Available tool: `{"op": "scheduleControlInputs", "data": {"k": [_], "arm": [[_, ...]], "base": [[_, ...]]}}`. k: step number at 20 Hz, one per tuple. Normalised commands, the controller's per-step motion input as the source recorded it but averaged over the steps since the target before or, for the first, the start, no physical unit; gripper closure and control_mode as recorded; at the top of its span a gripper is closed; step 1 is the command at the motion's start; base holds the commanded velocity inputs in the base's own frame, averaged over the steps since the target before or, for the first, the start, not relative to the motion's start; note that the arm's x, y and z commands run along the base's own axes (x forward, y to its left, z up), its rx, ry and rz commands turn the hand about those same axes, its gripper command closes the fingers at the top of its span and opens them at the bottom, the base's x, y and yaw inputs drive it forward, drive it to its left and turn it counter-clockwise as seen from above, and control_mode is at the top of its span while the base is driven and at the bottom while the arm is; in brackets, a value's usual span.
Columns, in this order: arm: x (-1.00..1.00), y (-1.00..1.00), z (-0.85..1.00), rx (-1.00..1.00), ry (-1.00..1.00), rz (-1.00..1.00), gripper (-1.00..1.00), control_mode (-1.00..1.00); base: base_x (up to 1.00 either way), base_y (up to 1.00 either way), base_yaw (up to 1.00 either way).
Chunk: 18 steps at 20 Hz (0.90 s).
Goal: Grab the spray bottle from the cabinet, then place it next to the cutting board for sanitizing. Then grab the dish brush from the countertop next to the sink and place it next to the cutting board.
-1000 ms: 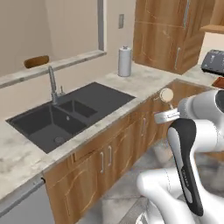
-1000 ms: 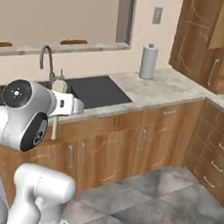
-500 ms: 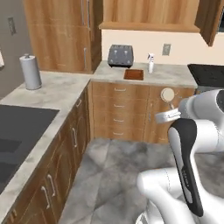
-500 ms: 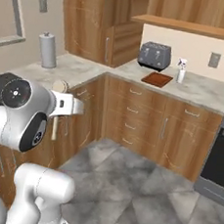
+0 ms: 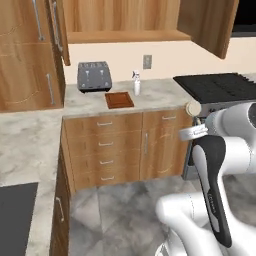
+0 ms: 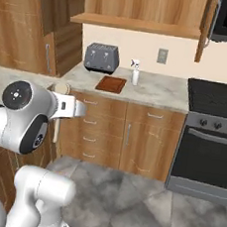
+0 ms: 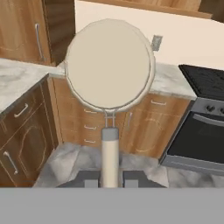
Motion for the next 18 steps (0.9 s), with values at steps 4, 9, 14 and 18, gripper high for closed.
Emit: {"op": "scheduleControlInputs", "data": {"k": [4,9,14,18], "arm": [[0.0,0.0,0.0,0.0,0.0,0.0,1.0,1.0],[0.0,0.0,0.0,0.0,0.0,0.0,1.0,1.0],[0.0,0.0,0.0,0.0,0.0,0.0,1.0,1.0],[0.0,0.0,0.0,0.0,0.0,0.0,1.0,1.0]], "base": [[1.0,0.2,-0.42],[1.0,0.12,-0.13],[1.0,0.44,0.04],[1.0,0.03,0.17]]}}
